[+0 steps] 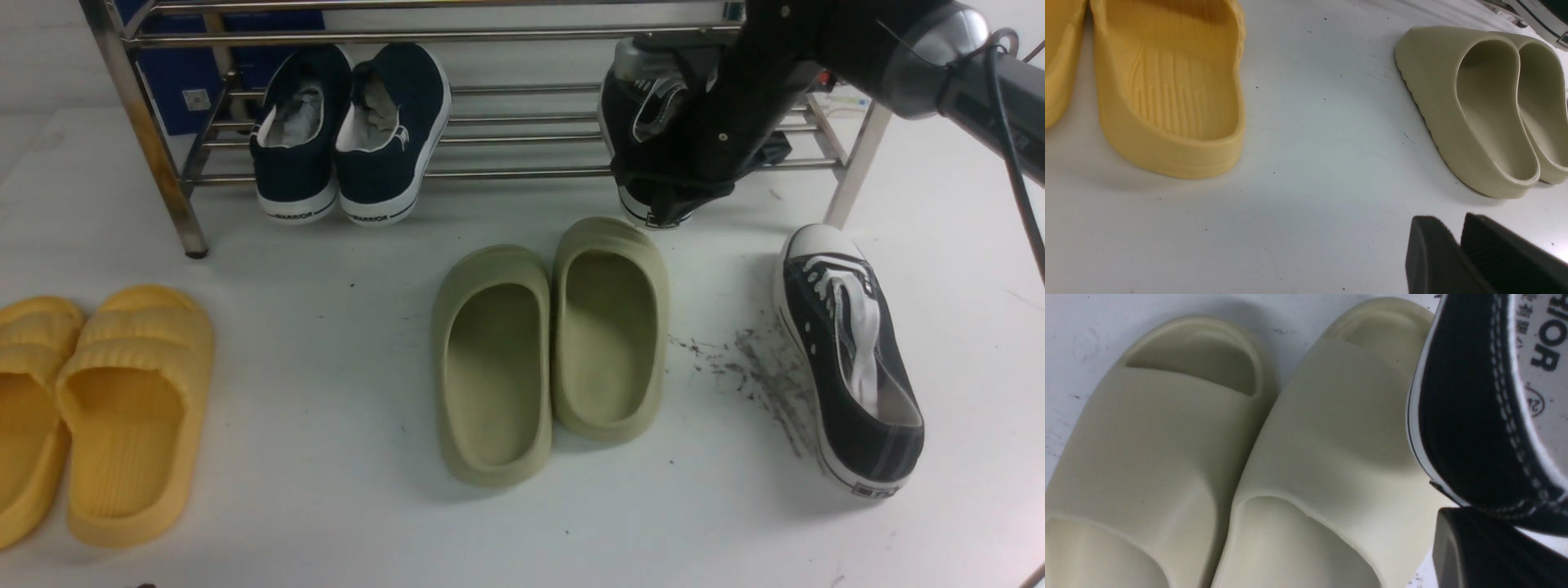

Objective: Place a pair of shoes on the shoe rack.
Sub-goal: Use the right arm to put a shoe into the shoe rack, then use the right arm to grab the shoe closest to it

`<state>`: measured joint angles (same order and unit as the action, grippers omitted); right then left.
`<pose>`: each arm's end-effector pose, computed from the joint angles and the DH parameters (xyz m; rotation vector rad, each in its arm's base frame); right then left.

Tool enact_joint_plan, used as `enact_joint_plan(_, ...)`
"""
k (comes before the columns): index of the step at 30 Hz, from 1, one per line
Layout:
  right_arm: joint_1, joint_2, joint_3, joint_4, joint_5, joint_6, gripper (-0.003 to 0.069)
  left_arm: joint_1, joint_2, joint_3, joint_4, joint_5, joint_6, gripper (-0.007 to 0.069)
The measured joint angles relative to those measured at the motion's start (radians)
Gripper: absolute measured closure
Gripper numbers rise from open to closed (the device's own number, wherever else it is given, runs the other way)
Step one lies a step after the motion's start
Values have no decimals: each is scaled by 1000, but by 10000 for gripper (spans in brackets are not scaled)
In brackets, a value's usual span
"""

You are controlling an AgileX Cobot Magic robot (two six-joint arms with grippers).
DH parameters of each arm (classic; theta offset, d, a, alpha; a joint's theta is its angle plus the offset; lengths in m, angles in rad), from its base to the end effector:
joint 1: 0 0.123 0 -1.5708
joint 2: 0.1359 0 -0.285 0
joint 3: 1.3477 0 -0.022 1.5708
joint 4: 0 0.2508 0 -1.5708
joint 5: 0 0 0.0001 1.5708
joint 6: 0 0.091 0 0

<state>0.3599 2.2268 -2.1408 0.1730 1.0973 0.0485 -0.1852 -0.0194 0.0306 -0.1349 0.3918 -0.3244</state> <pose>0.4585 0.1874 0.2657 -0.3615 2.6652 0.3603 0.0500 -0.0141 0.1691 -0.2161 1.8994 -0.4805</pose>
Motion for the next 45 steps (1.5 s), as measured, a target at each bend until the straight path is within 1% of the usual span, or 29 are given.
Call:
enact_joint_plan(5, 1, 0, 0, 0, -23, 4, 660, 0, 0, 0, 0, 0, 0, 496)
enact_joint_plan(9, 1, 0, 0, -31, -53, 54, 657, 0, 0, 0, 0, 0, 0, 495)
enact_joint_plan(13, 1, 0, 0, -48, -84, 75, 653, 0, 0, 0, 0, 0, 0, 491)
enact_joint_plan(22, 1, 0, 0, -12, -115, 74, 646, 0, 0, 0, 0, 0, 0, 487)
enact_joint_plan(29, 1, 1, 0, -10, -84, 75, 637, 0, 0, 0, 0, 0, 0, 487)
enact_joint_plan(32, 0, -6, 0, -14, -79, 109, 596, 0, 0, 0, 0, 0, 0, 487)
enact_joint_plan(36, 0, -55, 12, -11, -58, 120, 480, 0, 0, 0, 0, 0, 0, 487)
enact_joint_plan(40, 0, -183, 108, -20, -16, 120, 349, 0, 0, 0, 0, 0, 0, 487)
enact_joint_plan(41, 0, -191, 122, -22, -14, 120, 344, 0, 0, 0, 0, 0, 0, 487)
enact_joint_plan(42, 0, -249, 174, -42, 1, 122, 315, 0, 0, 0, 0, 0, 0, 486)
enact_joint_plan(43, 0, -283, 206, -60, 7, 128, 302, 0, 0, 0, 0, 0, 0, 484)
enact_joint_plan(45, 0, -383, 307, -95, 37, 163, 290, 0, 0, 0, 0, 0, 0, 483)
